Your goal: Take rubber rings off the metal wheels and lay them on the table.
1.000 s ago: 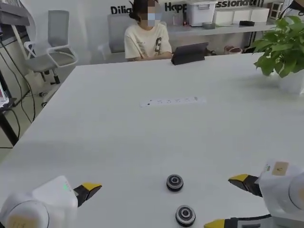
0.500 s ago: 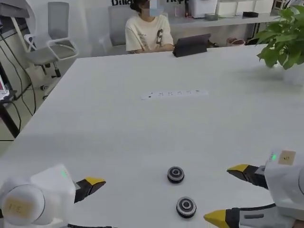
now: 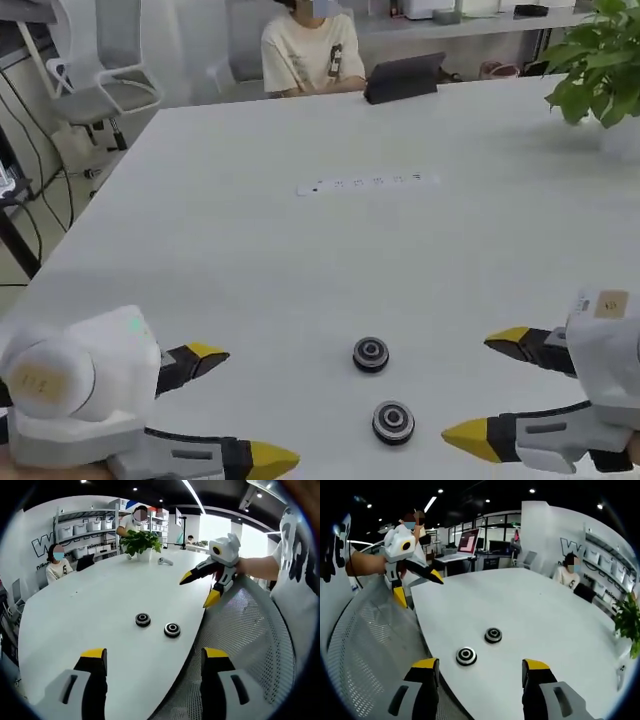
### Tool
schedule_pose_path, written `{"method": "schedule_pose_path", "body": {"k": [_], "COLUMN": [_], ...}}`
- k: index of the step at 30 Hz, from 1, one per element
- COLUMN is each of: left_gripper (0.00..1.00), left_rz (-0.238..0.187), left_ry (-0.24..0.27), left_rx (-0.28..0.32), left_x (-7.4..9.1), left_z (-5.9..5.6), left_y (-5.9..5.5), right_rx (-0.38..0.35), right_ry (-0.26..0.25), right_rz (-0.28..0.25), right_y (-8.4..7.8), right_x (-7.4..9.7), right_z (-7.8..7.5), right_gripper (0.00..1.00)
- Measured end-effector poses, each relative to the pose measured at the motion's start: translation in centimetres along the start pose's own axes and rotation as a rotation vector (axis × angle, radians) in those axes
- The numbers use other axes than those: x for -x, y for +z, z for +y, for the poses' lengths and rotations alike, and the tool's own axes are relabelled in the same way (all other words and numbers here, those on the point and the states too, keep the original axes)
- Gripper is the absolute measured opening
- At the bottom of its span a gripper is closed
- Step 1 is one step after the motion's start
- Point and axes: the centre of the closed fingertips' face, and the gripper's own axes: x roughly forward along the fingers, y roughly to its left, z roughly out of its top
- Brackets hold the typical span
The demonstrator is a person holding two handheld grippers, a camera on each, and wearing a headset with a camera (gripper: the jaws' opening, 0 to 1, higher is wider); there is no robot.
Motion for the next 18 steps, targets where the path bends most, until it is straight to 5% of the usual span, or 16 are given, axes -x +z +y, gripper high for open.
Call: {"method": "schedule_pose_path", "body": {"k": [18], "left_gripper": [0.71], "left_rz": [0.017], "left_ry": [-0.055], "left_rx": [-0.051], "left_x": [-1.9], "left_z": [-0.1], "left_y": [0.6], "right_rx": [0.046], "right_ry": [0.051], "right_rz": [-0.004], "right_y": [-0.3], "right_x": [-1.2], "right_z": [-1.4], "right_gripper": [0.65]}}
